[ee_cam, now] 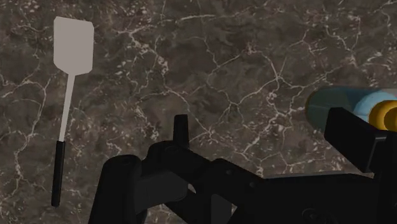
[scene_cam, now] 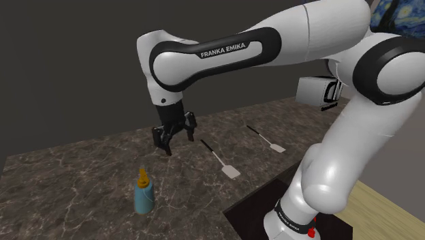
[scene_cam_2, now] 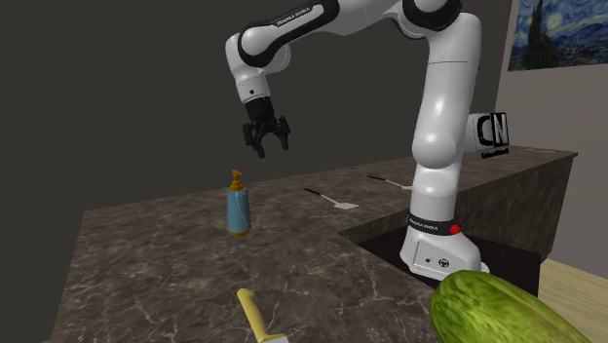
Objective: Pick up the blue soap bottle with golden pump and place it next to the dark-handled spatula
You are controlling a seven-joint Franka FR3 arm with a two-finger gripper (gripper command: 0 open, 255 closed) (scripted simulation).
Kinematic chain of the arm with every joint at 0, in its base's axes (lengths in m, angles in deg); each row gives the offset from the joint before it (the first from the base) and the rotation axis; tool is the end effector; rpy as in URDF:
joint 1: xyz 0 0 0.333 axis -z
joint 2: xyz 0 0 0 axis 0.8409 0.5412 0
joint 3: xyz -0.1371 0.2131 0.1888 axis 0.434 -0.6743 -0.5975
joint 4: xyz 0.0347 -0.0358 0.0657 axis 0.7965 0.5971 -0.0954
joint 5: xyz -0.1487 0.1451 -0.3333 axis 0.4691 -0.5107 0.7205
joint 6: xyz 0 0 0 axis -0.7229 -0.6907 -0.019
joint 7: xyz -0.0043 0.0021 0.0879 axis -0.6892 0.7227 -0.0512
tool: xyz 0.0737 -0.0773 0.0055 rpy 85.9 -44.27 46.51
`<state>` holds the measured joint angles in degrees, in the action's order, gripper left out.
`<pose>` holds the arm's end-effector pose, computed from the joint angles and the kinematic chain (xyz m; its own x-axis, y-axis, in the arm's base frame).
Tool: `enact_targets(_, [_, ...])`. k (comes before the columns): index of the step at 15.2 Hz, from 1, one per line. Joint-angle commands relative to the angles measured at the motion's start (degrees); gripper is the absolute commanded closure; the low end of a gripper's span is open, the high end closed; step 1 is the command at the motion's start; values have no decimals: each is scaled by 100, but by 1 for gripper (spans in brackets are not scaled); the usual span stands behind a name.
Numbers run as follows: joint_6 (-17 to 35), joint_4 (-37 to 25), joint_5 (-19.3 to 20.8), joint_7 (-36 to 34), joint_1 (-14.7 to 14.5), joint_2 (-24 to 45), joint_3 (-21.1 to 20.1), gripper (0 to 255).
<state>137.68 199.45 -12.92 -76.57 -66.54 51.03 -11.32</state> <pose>0.4422 0.2379 0.4407 0.9473 -0.0764 -0.3110 -0.0375 -0.9909 0.1292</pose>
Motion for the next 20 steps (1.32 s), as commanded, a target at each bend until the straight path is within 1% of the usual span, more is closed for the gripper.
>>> enact_targets(1, [-55, -454, 61, -264, -107, 549, -125, 0])
enact_targets(6, [-272, -1557, 239, -813, -448, 1797, -303, 0])
enact_targets(11, [-662, -2920, 425, -1268, -900, 3110, -364, 0])
enact_targets(18, [-81, -2197, 389, -1243, -860, 2965, -369, 0])
enact_targets(20, [-34, -2141, 387, -1241, -857, 2956, -370, 0])
